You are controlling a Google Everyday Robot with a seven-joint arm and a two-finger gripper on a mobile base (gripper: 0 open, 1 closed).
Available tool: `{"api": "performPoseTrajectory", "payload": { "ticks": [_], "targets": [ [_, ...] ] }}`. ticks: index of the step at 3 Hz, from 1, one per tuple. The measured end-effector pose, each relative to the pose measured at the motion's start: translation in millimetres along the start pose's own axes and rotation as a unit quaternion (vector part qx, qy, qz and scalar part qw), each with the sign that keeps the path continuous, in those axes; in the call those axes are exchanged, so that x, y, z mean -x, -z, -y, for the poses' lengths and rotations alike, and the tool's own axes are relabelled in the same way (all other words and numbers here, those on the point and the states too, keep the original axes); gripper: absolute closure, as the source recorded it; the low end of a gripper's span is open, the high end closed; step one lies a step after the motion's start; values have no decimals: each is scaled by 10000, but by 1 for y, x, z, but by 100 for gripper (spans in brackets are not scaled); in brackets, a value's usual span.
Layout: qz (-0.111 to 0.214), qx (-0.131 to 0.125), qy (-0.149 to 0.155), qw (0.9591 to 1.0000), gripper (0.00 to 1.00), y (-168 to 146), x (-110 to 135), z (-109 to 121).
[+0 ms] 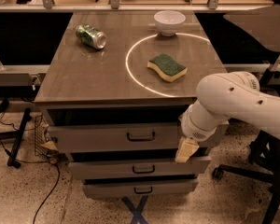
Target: Open top drawer
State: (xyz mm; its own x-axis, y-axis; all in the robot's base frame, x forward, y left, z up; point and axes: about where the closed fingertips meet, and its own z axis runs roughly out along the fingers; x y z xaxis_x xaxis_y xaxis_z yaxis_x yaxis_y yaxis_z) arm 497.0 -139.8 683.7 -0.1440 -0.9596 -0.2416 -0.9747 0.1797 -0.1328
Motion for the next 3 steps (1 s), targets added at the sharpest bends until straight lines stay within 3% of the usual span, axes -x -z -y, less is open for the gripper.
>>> {"api": "performPoseTrajectory", "payload": {
  "ticks": [1, 2, 3],
  "targets": [
    [21, 123, -112, 9999, 56, -15, -4, -9],
    [22, 122, -113, 9999, 87, -7, -2, -8],
    [22, 122, -113, 9999, 100, -2, -1, -8]
  ]
}}
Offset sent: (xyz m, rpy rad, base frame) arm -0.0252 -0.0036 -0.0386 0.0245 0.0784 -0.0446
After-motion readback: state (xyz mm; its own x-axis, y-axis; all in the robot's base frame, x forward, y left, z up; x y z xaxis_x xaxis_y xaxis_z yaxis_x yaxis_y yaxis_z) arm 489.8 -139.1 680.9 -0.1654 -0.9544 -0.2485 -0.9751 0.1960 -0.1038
